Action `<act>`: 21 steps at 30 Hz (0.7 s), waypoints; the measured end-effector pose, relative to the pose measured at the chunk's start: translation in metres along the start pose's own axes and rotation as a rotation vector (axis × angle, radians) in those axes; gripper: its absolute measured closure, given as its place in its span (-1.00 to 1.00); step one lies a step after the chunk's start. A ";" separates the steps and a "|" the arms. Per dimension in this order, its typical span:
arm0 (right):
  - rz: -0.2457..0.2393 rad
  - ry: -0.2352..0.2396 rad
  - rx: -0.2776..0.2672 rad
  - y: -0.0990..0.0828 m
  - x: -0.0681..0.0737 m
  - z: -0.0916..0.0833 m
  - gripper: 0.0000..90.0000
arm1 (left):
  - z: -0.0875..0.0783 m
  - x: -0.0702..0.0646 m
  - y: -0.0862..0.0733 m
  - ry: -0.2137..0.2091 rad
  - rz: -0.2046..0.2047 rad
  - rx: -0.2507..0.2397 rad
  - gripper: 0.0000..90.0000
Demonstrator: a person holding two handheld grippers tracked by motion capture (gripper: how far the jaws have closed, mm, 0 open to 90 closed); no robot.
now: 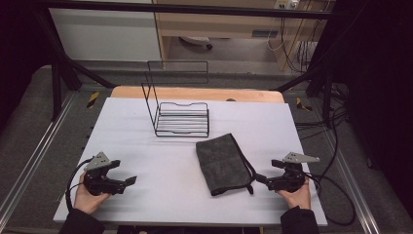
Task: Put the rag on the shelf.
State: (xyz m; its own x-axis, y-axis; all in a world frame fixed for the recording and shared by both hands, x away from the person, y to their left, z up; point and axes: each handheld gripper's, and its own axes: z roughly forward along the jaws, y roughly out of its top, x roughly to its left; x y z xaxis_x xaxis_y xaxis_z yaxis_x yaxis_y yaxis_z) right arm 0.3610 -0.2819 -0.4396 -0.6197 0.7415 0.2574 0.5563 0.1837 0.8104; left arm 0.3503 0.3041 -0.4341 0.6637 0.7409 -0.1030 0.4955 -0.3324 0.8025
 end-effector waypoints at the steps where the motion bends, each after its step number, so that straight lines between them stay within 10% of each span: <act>1: 0.002 0.000 0.001 0.000 0.000 0.000 -0.98 | 0.000 0.000 0.000 0.002 0.000 0.002 -0.89; 21: -0.059 0.046 0.042 0.020 0.043 0.020 -0.87 | 0.000 0.000 -0.001 0.021 0.000 0.009 -0.88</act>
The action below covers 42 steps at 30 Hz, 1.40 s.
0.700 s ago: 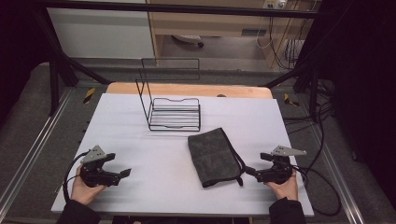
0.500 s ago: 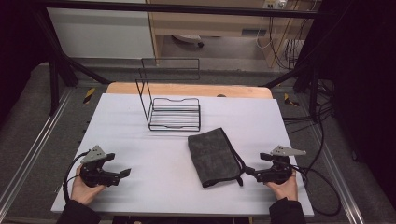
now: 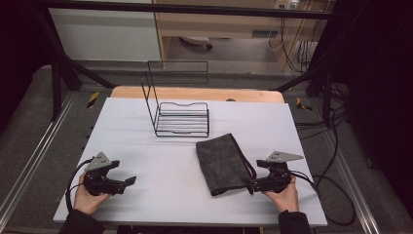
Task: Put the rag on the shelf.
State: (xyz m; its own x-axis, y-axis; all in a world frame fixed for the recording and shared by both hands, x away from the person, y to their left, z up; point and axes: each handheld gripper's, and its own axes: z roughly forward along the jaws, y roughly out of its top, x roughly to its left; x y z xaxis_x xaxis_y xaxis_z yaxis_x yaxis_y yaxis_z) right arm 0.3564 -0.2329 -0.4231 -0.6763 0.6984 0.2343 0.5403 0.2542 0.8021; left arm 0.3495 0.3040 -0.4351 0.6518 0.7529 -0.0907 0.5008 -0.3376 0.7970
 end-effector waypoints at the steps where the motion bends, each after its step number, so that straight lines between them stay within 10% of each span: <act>1: -0.002 0.008 0.005 0.001 0.004 0.002 -0.85 | 0.000 0.000 0.000 0.003 0.000 0.001 -0.88; 21: -0.166 0.100 0.163 0.006 0.068 0.062 -0.10 | 0.001 -0.002 0.001 0.002 0.013 0.018 -0.86; 28: -0.219 0.065 0.191 0.000 0.076 0.071 -0.02 | 0.002 -0.003 0.001 0.002 0.014 0.021 -0.85; 42: -0.292 0.008 0.200 0.002 0.074 0.072 0.77 | 0.002 -0.004 0.001 0.000 0.012 0.026 -0.84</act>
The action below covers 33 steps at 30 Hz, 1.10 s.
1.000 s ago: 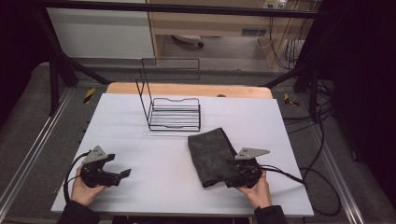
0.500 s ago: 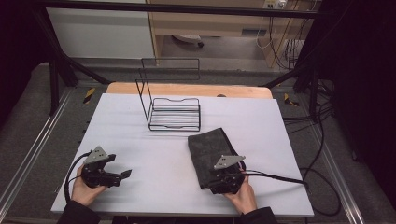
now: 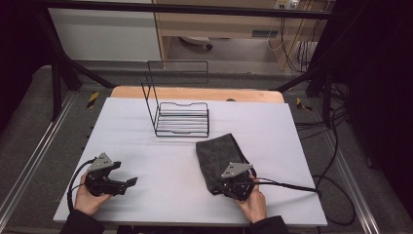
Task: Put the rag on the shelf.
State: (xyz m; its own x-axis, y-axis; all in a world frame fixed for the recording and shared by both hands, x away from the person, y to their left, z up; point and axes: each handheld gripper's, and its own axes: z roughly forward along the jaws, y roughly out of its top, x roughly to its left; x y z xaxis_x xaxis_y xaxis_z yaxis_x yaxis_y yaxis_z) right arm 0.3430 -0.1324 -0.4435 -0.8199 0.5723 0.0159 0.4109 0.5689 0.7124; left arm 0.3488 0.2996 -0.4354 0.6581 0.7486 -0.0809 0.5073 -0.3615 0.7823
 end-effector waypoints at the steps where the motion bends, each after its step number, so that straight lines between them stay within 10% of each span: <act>1: 0.003 0.002 0.000 0.001 -0.001 0.000 0.78 | 0.000 0.000 0.000 0.000 0.000 0.000 -0.84; 15: 0.090 0.080 -0.101 0.011 -0.005 -0.010 0.82 | 0.000 0.000 0.000 0.001 -0.001 -0.001 -0.84; 33: 0.067 0.206 -0.131 0.027 0.020 0.003 0.83 | -0.001 0.000 0.001 0.001 -0.004 0.002 -0.84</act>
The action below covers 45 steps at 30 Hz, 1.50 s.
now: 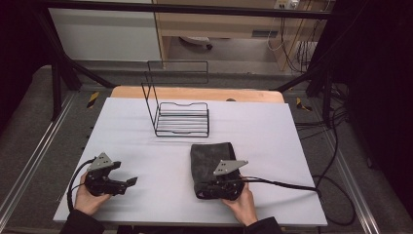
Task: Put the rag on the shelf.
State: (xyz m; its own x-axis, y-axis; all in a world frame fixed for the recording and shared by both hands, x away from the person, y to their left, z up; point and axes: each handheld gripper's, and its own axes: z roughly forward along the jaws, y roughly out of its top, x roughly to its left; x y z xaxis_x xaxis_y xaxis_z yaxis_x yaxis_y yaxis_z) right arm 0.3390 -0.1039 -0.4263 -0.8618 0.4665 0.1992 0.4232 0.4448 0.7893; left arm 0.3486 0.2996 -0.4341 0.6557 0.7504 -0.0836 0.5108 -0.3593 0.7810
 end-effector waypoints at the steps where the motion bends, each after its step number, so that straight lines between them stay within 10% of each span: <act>1: 0.000 0.000 0.000 0.000 0.000 0.000 0.83 | 0.000 0.000 0.000 -0.001 -0.001 0.000 -0.84; 9: -0.005 0.013 0.038 -0.005 0.000 0.009 0.42 | -0.001 -0.006 0.003 -0.012 -0.016 -0.003 -0.84; 15: 0.037 -0.094 -0.031 -0.001 -0.016 -0.022 0.02 | 0.002 -0.024 0.016 -0.040 -0.029 -0.008 -0.84; 22: 0.123 -0.303 0.022 -0.025 -0.050 -0.050 0.22 | 0.010 -0.046 0.034 -0.061 -0.009 0.000 -0.83; 29: 0.164 -0.276 0.055 -0.039 -0.054 -0.043 0.41 | 0.027 -0.070 0.049 -0.063 0.042 0.033 -0.83; 45: 0.213 -0.313 -0.009 -0.031 -0.057 -0.056 0.87 | 0.041 -0.085 0.059 -0.102 0.018 0.040 -0.78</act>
State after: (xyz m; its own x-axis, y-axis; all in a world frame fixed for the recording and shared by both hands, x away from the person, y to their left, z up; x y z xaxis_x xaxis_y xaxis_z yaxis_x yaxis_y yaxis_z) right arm 0.3590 -0.1872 -0.4297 -0.6267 0.7597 0.1735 0.5803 0.3064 0.7546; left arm 0.3458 0.1922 -0.4058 0.7172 0.6840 -0.1334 0.5186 -0.3960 0.7578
